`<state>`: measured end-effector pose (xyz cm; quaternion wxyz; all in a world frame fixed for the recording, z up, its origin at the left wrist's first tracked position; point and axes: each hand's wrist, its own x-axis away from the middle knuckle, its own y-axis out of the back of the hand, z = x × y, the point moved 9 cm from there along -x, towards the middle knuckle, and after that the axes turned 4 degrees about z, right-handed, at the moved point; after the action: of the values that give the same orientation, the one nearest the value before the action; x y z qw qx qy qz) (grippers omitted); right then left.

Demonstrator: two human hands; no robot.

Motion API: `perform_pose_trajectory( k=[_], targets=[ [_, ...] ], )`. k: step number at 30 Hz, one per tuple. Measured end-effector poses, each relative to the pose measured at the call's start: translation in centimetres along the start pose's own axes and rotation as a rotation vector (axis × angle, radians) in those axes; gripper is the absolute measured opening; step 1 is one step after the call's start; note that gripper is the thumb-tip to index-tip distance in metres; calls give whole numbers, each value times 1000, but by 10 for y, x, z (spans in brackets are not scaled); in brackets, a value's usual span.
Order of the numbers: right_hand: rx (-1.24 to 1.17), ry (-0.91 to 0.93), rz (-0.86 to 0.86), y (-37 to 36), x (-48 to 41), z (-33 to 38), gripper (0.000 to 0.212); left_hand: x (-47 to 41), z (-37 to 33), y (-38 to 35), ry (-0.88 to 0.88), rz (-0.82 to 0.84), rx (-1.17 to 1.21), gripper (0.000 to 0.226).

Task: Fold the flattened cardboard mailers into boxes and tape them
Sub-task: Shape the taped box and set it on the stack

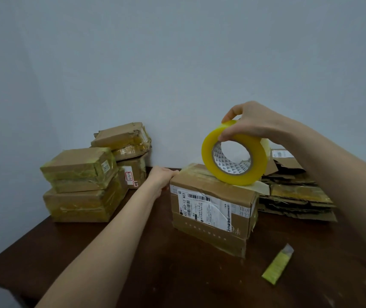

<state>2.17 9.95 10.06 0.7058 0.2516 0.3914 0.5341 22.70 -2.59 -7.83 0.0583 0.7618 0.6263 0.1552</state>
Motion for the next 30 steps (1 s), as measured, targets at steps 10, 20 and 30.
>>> perform_pose_trajectory(
  k=[10,20,30],
  targets=[
    [-102,-29,-67,-5,17,-25,64,58,-75,-44,-619,269,-545,65],
    [-580,-63,34,-49,61,-74,47,88,-51,-68,-868,250,-1108,83],
    [-694,13,-172,-37,60,-68,35,85,-54,-66,-861,174,-1111,87]
  ],
)
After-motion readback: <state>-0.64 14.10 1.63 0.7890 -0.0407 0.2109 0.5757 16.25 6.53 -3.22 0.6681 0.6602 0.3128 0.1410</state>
